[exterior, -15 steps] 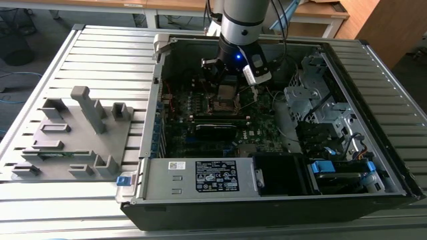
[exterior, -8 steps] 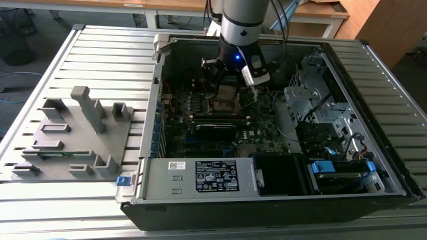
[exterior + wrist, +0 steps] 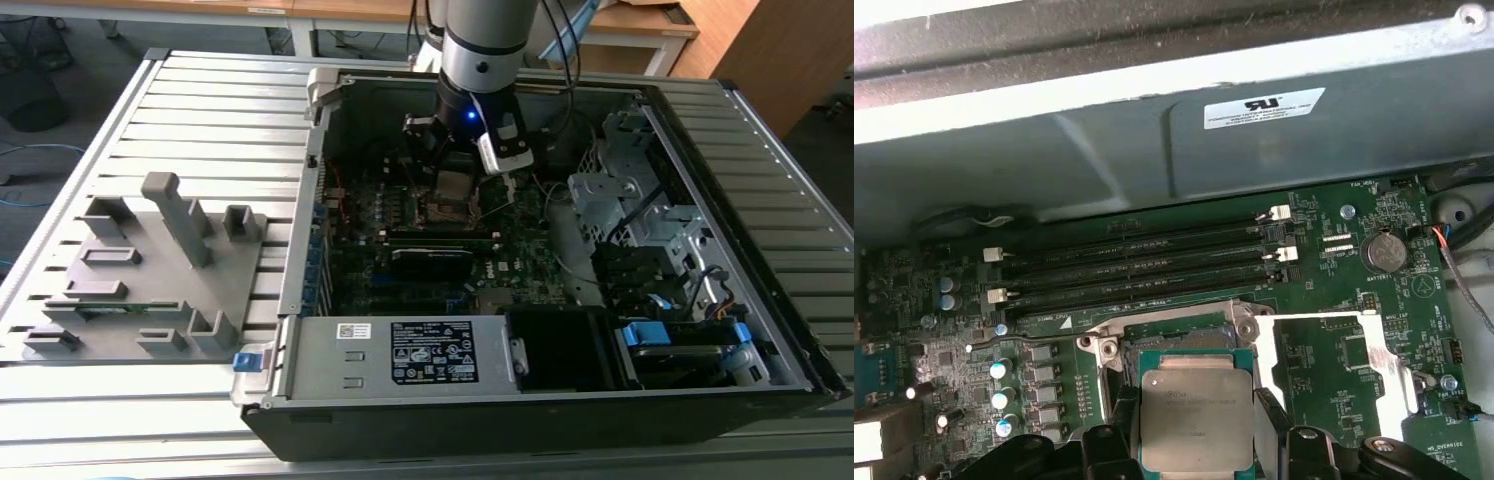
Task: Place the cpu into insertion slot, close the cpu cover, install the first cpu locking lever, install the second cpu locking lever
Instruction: 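Place the cpu into insertion slot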
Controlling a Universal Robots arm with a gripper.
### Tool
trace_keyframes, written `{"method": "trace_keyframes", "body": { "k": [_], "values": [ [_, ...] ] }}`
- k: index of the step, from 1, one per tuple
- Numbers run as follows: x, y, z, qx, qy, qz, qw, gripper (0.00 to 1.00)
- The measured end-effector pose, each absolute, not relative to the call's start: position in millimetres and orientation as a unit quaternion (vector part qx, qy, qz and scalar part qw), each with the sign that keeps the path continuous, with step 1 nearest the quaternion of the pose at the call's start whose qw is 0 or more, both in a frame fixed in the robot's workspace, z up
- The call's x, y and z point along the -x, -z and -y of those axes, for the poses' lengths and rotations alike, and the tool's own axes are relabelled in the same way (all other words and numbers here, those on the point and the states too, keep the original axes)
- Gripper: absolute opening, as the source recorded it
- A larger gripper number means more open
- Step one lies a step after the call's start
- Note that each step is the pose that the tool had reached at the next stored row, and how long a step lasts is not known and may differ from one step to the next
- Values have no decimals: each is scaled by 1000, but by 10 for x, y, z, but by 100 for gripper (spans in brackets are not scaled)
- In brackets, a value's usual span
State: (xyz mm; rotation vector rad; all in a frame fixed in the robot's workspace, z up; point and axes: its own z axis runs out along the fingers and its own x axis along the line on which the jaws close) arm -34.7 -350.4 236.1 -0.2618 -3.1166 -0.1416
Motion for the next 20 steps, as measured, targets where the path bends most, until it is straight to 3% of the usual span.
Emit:
{"method": "trace_keyframes", "body": {
  "k": [20],
  "values": [
    [347,-2355,3504,162,46,986,2,54]
  ]
}}
